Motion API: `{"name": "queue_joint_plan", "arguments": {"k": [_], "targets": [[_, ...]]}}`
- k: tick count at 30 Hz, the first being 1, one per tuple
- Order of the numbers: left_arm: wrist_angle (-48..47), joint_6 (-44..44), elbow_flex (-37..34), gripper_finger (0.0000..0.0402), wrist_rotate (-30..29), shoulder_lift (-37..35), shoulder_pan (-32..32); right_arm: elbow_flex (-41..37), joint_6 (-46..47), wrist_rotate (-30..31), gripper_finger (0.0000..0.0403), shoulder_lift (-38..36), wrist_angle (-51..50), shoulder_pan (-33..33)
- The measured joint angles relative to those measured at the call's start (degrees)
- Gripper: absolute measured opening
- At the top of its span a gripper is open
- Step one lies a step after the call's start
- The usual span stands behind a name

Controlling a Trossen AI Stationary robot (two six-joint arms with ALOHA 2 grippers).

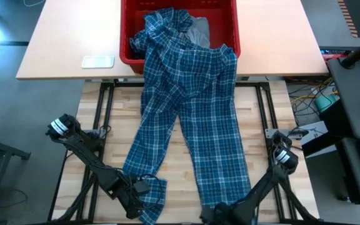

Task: Fold Laundry from Bin
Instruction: Fold the blue patterned pants

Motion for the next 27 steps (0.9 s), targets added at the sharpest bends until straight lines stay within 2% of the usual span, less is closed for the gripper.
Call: {"name": "queue_joint_plan", "arguments": {"k": [4,8,12,18,20,23,25,27], "targets": [[0.2,-0.5,0.0,0.0261,0.7,0.0,0.0,0.0,0.3,0.4,0.0204,-0.2,-10.5,1.6],[0.2,-0.5,0.0,0.0261,0.7,0.0,0.0,-2.5,-0.2,-3.1,0.0215,0.5,-17.9,3.7],[0.3,-0.1,0.0,0.0261,0.7,0.0,0.0,-6.5,-3.3,-10.9,0.0211,1.6,-18.5,3.7],[0.4,-0.3,0.0,0.0261,0.8,0.0,0.0,-11.2,-7.8,-22.5,0.0203,0.2,-35.1,8.3],[0.4,-0.5,0.0,0.0261,0.8,0.0,0.0,-11.4,-7.7,-25.3,0.0201,-2.0,-35.2,9.2],[0.3,-0.5,0.0,0.0261,0.8,0.0,0.0,-11.1,-5.0,-23.3,0.0196,-6.0,-28.1,9.0],[0.3,-0.5,0.0,0.0261,0.8,0.0,0.0,-11.2,-2.5,-16.1,0.0194,-7.2,-19.4,9.1],[0.4,-0.1,0.0,0.0261,0.7,0.0,0.0,-11.8,0.2,-8.0,0.0192,-7.7,-14.8,8.8]]}}
